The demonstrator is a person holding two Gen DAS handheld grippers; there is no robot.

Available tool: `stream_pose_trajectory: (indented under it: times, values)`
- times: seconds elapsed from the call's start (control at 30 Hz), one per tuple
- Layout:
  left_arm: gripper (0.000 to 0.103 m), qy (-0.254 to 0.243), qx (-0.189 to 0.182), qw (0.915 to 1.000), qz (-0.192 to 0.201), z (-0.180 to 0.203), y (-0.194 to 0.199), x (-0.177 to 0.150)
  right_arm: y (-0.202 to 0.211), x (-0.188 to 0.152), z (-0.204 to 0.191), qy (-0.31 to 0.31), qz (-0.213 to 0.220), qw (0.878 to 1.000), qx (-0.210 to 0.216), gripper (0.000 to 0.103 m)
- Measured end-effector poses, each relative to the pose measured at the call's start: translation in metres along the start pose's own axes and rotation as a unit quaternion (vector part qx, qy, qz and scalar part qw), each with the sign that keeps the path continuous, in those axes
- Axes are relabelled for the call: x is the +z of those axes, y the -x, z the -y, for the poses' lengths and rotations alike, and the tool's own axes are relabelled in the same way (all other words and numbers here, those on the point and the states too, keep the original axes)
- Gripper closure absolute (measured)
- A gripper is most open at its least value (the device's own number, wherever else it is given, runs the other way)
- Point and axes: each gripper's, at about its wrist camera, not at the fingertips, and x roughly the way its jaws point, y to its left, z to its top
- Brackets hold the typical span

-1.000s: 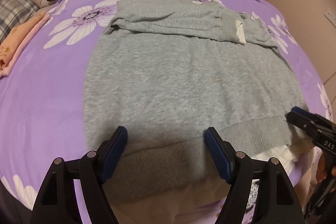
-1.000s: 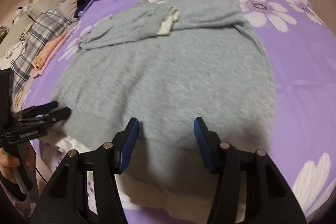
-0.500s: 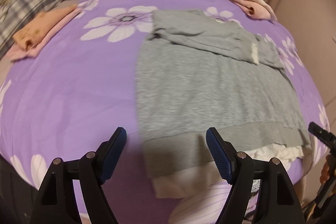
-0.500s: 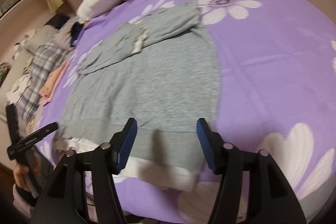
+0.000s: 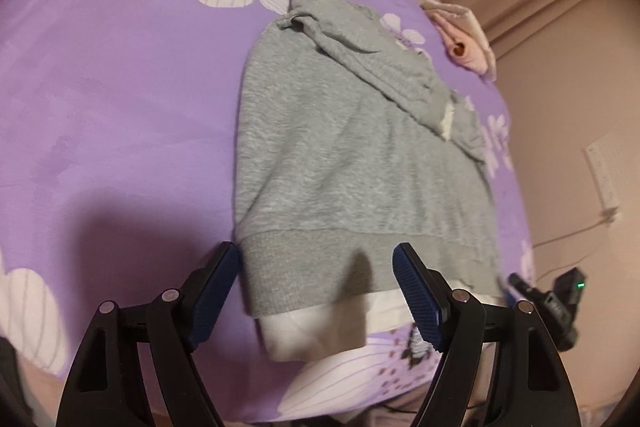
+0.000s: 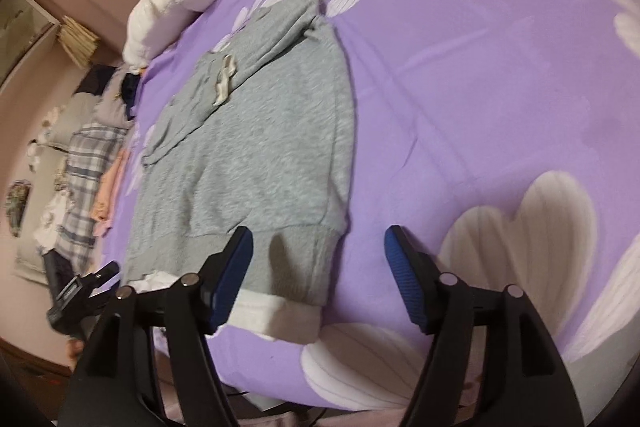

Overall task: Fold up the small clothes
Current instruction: 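Move both grippers to the sweatshirt's hem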

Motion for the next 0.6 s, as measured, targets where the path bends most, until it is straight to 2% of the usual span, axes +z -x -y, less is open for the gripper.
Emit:
stream_pose_trajectory:
  times: [0.33, 0.47, 0.6]
  values:
    - [0.025, 0.024, -0.057, 0.9981, -0.009, -0.016, -0.004, 0.01, -0.01, 0.007, 0.006, -0.032, -0.013, 0.997, 0.063, 0.032]
    - [0.025, 0.037, -0.071, 0.9968, -0.006, -0.021, -0.009, 0.017, -0.017, 0.013, 0.001, -0.026, -0.015, 0.997, 0.066, 0.032]
    - [0.025, 0.051, -0.068, 0.9964, 0.009, -0.024, -0.012, 0.027, -0.023, 0.02, -0.002, -0.025, -0.012, 0.998, 0.063, 0.032]
